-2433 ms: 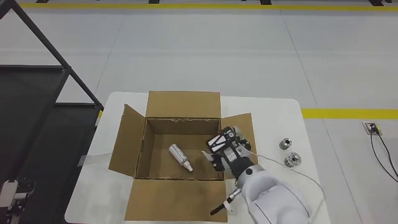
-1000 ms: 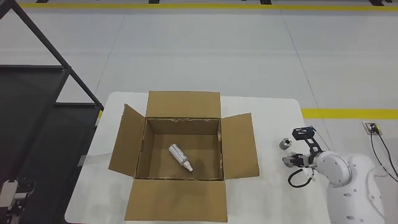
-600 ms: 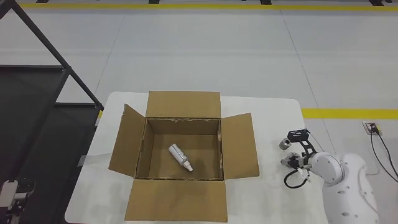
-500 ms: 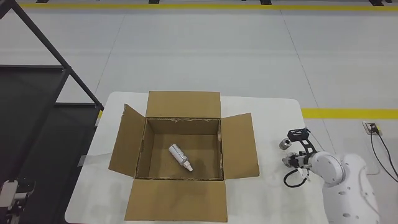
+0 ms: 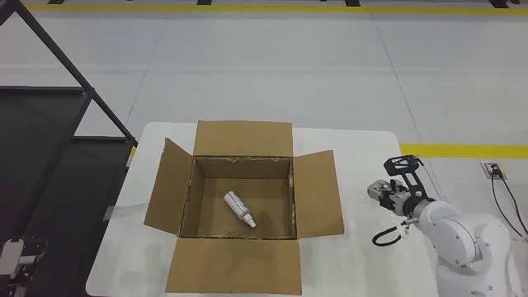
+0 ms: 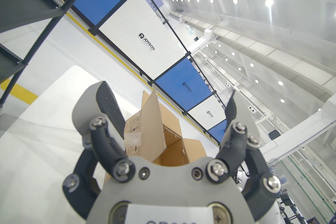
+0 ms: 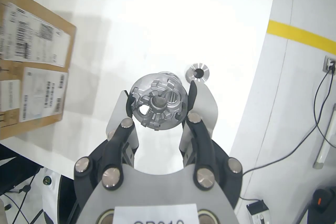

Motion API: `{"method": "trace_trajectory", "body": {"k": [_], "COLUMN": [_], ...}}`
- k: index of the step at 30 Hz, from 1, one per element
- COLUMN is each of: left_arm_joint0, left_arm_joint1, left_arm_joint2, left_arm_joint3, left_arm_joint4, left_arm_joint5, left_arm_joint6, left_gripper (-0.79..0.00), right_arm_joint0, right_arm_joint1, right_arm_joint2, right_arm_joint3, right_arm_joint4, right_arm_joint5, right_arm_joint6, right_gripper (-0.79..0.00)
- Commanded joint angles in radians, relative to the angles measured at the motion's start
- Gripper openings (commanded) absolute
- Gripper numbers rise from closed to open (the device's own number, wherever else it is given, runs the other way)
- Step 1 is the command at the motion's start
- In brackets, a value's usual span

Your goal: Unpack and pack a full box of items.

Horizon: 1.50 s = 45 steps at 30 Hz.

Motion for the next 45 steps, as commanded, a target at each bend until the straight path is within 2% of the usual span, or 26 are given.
{"method": "trace_trajectory", "body": {"k": [1,7,11,14,19,25,31,38,45], "left_arm_joint0": [0.000,0.000,0.000,0.000,0.000,0.000,0.000,0.000,0.000], "left_arm_joint1": [0.000,0.000,0.000,0.000,0.000,0.000,0.000,0.000,0.000], "left_arm_joint2": [0.000,0.000,0.000,0.000,0.000,0.000,0.000,0.000,0.000], "left_arm_joint3": [0.000,0.000,0.000,0.000,0.000,0.000,0.000,0.000,0.000], "left_arm_joint4": [0.000,0.000,0.000,0.000,0.000,0.000,0.000,0.000,0.000], "left_arm_joint5": [0.000,0.000,0.000,0.000,0.000,0.000,0.000,0.000,0.000], "left_arm_joint6": [0.000,0.000,0.000,0.000,0.000,0.000,0.000,0.000,0.000], "left_gripper": [0.000,0.000,0.000,0.000,0.000,0.000,0.000,0.000,0.000], "right_arm_joint0": [-0.036,-0.098,-0.123,-0.136,-0.090,0.040,0.196,0.421,0.601], "right_arm_joint1": [-0.001,-0.005,-0.010,-0.013,-0.018,-0.041,-0.081,-0.166,-0.266], "right_arm_joint2": [-0.031,-0.161,-0.246,-0.317,-0.439,-0.605,-0.760,-0.959,-1.071], "right_arm_joint3": [-0.099,-0.275,-0.352,-0.375,-0.333,-0.192,0.035,0.383,0.686], "right_arm_joint4": [-0.002,-0.058,-0.109,-0.137,-0.186,-0.207,-0.186,-0.197,-0.116], "right_arm_joint5": [0.024,0.078,0.158,0.168,0.159,0.207,0.283,0.433,0.517], "right_arm_joint6": [-0.018,-0.077,-0.153,-0.191,-0.167,-0.149,-0.137,-0.101,-0.079], "right_gripper": [-0.785,-0.785,-0.785,-0.785,-0.785,-0.785,-0.785,-0.785,-0.785]}}
